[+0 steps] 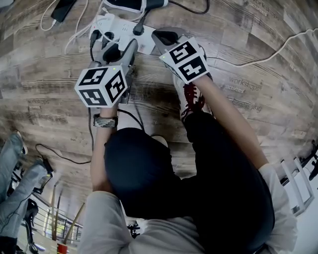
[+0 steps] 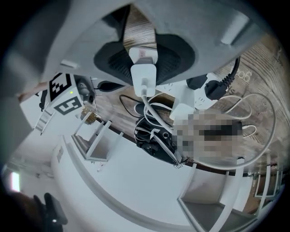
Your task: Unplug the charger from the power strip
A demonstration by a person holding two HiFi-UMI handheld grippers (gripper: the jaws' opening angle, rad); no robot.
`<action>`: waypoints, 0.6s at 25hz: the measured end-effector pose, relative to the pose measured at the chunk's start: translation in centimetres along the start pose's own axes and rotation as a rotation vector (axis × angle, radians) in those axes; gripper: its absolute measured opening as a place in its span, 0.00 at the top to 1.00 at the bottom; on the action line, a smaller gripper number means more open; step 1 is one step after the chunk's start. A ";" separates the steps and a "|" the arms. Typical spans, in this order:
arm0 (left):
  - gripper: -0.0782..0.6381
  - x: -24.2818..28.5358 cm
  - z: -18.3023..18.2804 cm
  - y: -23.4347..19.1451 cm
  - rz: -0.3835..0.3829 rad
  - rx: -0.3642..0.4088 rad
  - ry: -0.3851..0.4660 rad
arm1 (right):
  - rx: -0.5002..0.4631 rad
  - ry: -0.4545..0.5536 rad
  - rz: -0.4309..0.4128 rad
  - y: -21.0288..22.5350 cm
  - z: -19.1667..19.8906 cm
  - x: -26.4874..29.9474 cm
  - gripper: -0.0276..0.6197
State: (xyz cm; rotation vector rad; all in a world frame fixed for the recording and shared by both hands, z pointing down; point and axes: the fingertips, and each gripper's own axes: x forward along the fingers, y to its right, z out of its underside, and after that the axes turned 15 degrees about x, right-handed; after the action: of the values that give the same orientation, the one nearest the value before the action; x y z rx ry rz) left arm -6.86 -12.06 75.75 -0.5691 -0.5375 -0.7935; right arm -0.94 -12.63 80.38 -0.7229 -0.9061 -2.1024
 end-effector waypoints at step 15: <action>0.70 1.5 1.2 1.3 0.111 -0.029 0.003 | -0.007 0.000 0.005 0.0 0.0 0.0 0.95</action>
State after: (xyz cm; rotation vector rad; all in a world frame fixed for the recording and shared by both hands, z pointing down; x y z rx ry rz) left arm -5.26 -11.30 77.25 -0.6195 -0.4881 -0.6980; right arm -0.94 -12.61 80.38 -0.7279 -0.8957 -2.1019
